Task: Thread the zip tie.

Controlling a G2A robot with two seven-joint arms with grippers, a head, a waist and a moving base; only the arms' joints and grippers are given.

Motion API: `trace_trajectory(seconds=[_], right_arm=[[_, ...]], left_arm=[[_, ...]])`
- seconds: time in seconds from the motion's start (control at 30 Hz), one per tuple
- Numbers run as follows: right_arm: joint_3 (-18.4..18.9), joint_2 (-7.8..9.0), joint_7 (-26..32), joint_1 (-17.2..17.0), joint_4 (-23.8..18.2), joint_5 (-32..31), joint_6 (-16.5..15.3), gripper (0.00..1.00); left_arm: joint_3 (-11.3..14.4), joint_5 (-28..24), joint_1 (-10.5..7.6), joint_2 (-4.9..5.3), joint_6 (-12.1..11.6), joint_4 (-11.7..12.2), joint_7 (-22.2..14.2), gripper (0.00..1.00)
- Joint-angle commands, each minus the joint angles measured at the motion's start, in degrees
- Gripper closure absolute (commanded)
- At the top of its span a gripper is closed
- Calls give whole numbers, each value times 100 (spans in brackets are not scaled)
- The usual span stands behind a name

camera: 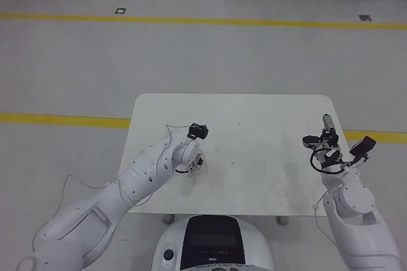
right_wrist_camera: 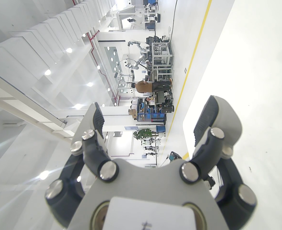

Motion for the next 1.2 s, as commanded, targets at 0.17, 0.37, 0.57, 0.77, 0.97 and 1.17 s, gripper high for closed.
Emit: trace_trajectory(seconds=[0.17,0.37,0.57,0.77,0.97,1.17], right_arm=[[0,0,0,0,0,0,0,0],[0,0,0,0,0,0,0,0],[0,0,0,0,0,0,0,0],[0,0,0,0,0,0,0,0],[0,0,0,0,0,0,0,0],[0,0,0,0,0,0,0,0]], left_arm=[[136,-77,-97,-124,-82,293,42,89],[214,-140,-148,-211,-127,518,92,89],[275,-193,-198,-289,-185,680,130,88],[331,-196,-251,-355,-199,853,151,88],[362,-217,-291,-413,-226,1002,192,90],[399,-233,-322,-468,-266,1141,222,91]])
